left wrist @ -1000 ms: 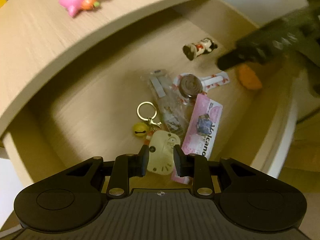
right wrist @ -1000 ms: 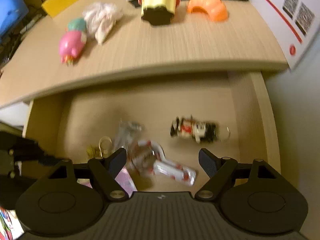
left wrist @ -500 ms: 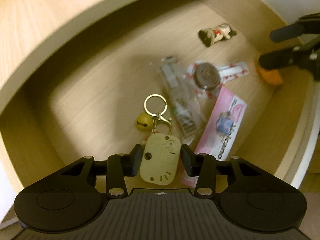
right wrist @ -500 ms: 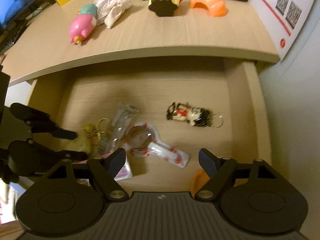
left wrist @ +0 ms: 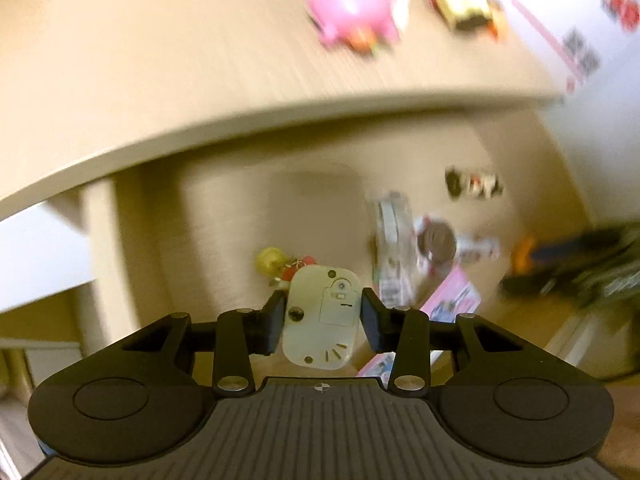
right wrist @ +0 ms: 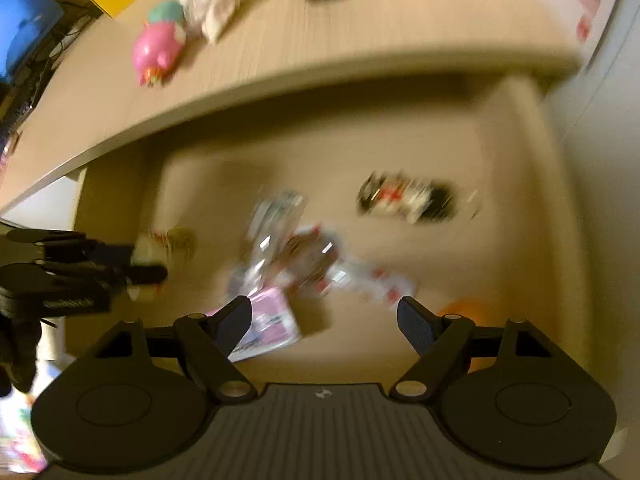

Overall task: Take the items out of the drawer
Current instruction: 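Lift the cream keychain with the left tool while the right tool reaches into the drawer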

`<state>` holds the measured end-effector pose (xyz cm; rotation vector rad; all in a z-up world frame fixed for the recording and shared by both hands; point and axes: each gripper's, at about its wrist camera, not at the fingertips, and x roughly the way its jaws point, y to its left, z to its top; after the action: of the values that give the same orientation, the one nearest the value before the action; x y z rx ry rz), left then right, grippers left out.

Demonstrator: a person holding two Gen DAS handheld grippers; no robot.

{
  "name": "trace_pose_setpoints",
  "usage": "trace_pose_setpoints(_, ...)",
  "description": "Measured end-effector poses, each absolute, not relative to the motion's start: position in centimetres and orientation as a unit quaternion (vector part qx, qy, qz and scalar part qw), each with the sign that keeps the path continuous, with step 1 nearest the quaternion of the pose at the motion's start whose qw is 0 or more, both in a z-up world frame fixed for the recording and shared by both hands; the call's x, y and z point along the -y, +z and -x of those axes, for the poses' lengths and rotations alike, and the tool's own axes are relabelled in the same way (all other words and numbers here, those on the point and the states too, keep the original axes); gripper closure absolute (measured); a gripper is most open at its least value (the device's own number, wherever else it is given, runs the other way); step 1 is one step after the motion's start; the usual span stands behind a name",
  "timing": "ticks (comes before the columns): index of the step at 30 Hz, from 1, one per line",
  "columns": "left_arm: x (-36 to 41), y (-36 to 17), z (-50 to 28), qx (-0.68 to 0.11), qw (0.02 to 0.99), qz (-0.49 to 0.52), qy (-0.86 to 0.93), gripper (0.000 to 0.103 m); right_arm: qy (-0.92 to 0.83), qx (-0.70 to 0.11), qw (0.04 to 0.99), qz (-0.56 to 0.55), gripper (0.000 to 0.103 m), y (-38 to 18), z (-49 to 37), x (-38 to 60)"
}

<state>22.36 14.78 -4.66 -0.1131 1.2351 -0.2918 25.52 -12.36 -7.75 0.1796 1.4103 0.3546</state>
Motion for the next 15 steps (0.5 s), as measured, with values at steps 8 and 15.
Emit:
trace_pose_setpoints(8, -18.0, -2.1, -19.4, -0.537, 0.826, 0.140, -0.100, 0.059, 0.160, -0.756, 0.622, -0.126, 0.032, -12.4, -27.1, 7.4)
trace_pose_setpoints(15, -19.8, -1.3, -17.6, -0.515, 0.833, 0.189, -0.072, 0.059, 0.238, -0.672, 0.684, -0.156, 0.036, -10.8, -30.0, 1.4)
